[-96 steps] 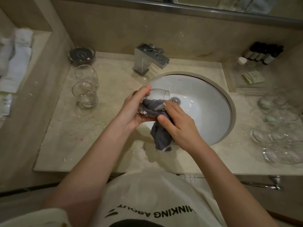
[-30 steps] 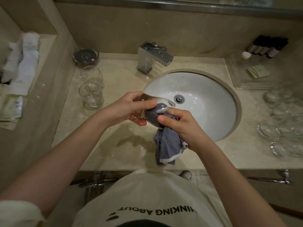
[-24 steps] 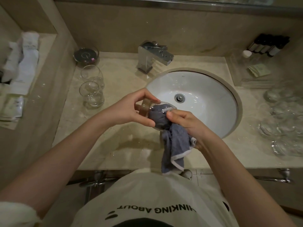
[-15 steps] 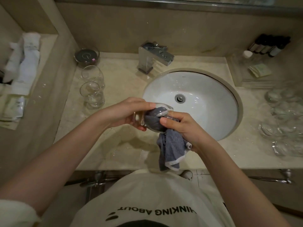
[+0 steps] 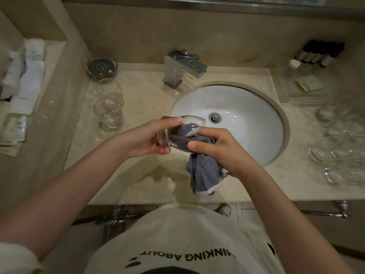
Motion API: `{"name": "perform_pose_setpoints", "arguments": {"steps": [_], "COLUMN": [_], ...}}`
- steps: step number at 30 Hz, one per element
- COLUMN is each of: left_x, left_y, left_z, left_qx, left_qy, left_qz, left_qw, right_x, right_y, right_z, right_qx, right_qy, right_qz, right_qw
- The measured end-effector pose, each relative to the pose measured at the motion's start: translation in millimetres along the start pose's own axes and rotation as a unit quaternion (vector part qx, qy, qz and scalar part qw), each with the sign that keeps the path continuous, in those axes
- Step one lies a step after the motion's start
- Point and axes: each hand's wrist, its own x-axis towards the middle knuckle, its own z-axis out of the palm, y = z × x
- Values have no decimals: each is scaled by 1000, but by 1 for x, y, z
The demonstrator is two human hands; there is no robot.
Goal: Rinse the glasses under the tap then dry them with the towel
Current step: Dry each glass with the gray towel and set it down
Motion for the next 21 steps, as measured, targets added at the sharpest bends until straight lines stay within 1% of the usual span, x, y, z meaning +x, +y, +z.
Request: {"name": "perform_pose_setpoints", "arguments": {"steps": [3,5,6,7,8,9,11,12,13,14,16,18,21], "left_x": [-2,-5,-6,-6,-8,-8,-9,-9,-8,-5,-4,-5,-8], "left_y": [2,5,6,6,7,8,12,15,16,16,14,12,12], "left_z": [3,4,4,5,6,6,8,13,14,14,15,15,18], "left_qx": [88,175,222,252,260,245,135,90,85,102,130,164,265], "left_qy": [24,18,8,-3,-12,-18,-26,-22,-13,4,35,42,23], "left_qz": [81,133,148,146,130,109,36,-6,-26,-27,16,81,170], "left_qw": [993,975,964,957,957,963,990,996,996,994,991,982,949], "right_x": [1,0,0,-1,-2,-2,-3,-3,-4,-4,-4,-4,-6], "right_y": [1,3,4,5,5,5,6,7,8,9,10,10,8], "right_z": [-2,-7,-9,-11,-12,-11,-6,-3,0,2,4,-1,-11], "right_qx": [-5,37,66,87,95,91,69,54,43,35,32,69,139], "right_qy": [-37,-55,-62,-65,-65,-60,-42,-34,-32,-32,-35,-53,-108], "right_qz": [25,65,85,101,108,104,79,64,50,42,45,76,124], "right_qw": [999,996,992,989,988,989,994,996,997,998,998,993,977]}}
